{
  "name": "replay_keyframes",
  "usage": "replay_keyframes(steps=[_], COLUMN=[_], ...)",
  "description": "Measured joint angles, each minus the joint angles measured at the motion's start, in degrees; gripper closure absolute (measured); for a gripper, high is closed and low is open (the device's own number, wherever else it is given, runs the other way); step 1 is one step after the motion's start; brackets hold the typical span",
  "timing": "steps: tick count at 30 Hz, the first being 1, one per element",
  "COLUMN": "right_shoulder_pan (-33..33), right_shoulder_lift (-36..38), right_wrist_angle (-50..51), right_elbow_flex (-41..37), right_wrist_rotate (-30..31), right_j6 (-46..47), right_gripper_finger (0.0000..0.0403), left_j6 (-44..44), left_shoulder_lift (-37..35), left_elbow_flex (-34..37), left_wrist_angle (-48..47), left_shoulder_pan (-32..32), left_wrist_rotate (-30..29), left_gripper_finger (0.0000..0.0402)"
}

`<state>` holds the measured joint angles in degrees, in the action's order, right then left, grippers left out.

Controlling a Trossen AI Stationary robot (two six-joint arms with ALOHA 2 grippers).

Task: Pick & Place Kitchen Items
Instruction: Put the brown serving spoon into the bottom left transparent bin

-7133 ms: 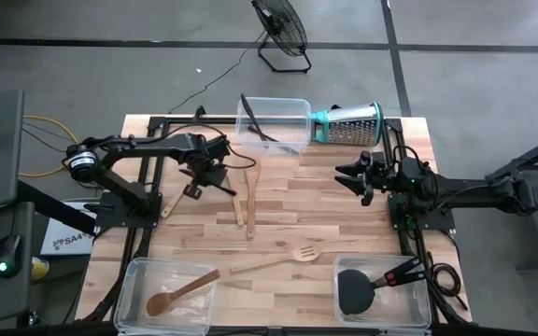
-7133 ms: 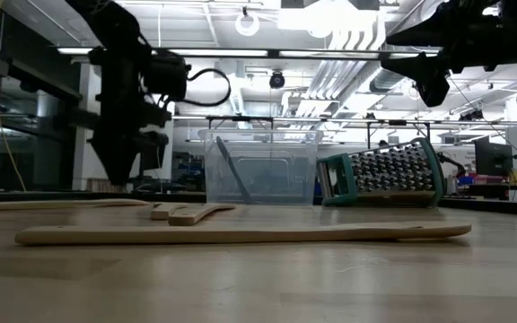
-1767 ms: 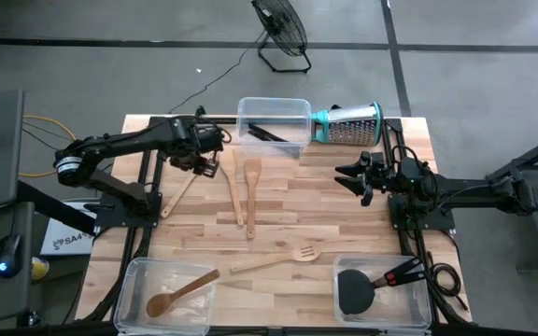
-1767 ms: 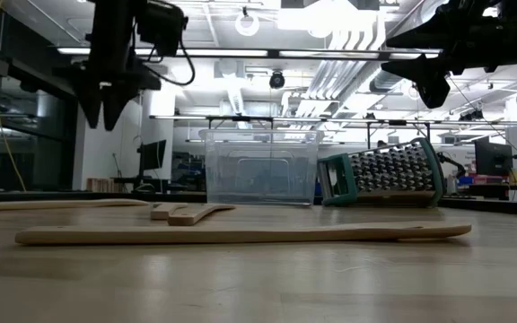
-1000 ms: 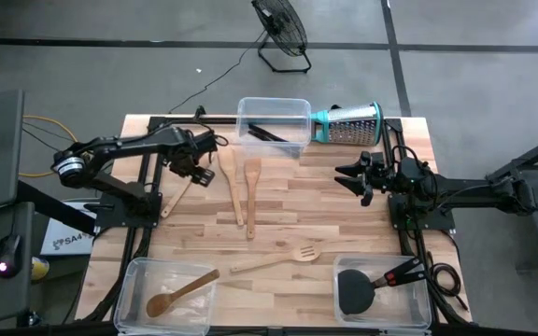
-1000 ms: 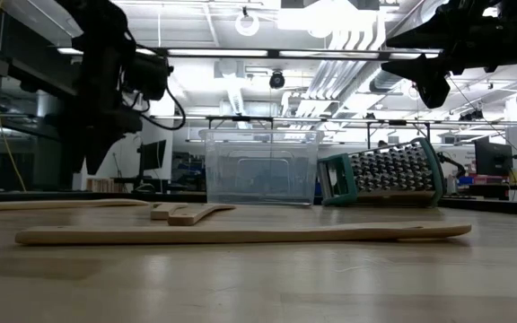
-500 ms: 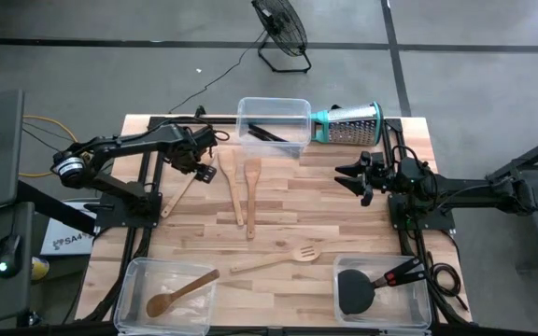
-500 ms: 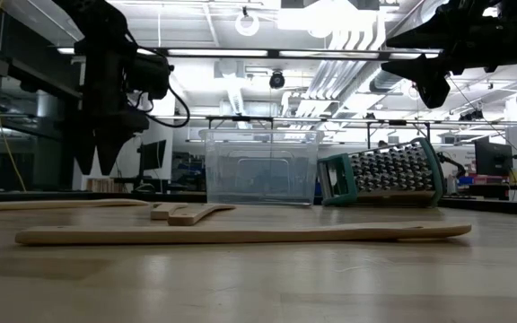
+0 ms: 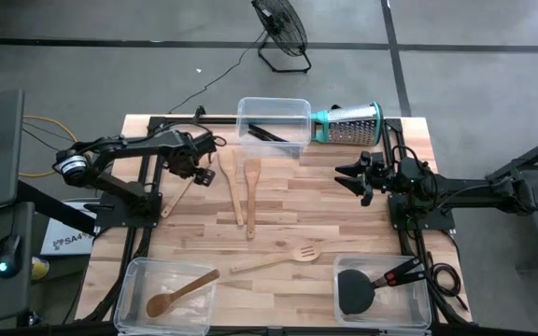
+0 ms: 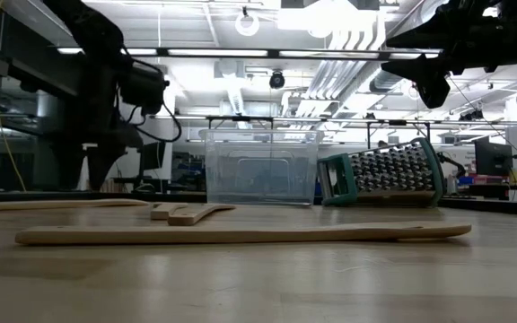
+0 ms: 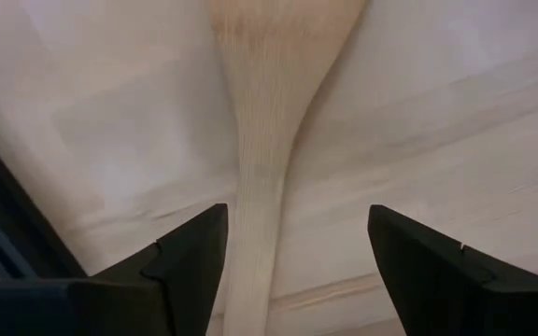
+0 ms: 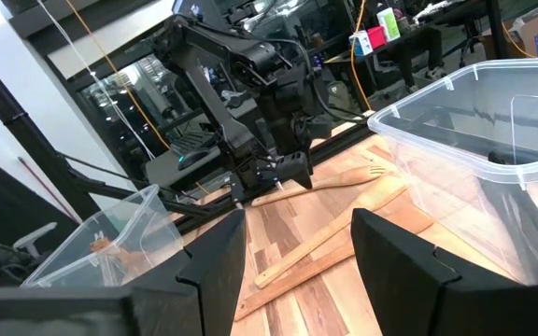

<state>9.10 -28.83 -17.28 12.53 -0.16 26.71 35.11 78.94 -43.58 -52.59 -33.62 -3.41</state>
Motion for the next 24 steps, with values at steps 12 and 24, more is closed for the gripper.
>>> replay_keyframes(steps=[12,24], right_shoulder_pan=[0.00,0.02], right_shoulder_lift=[0.00,-0.01], right_wrist_angle=[0.00,0.00], right_elbow_flex=[0.00,0.00], right_wrist_rotate=[0.00,0.00], right_j6=[-0.02,-0.02], right_gripper_finger=[0.0215,0.0215], left_j6=[-4.78,-7.79], left_shoulder_lift=[0.00,3.70], left_elbow_flex=[4.45,7.72], left_wrist_angle=[3.53,7.75], left_shoulder_pan=[-5.17,-7.26], left_wrist_rotate=[3.63,7.14], left_gripper_finger=[0.0146,0.0163])
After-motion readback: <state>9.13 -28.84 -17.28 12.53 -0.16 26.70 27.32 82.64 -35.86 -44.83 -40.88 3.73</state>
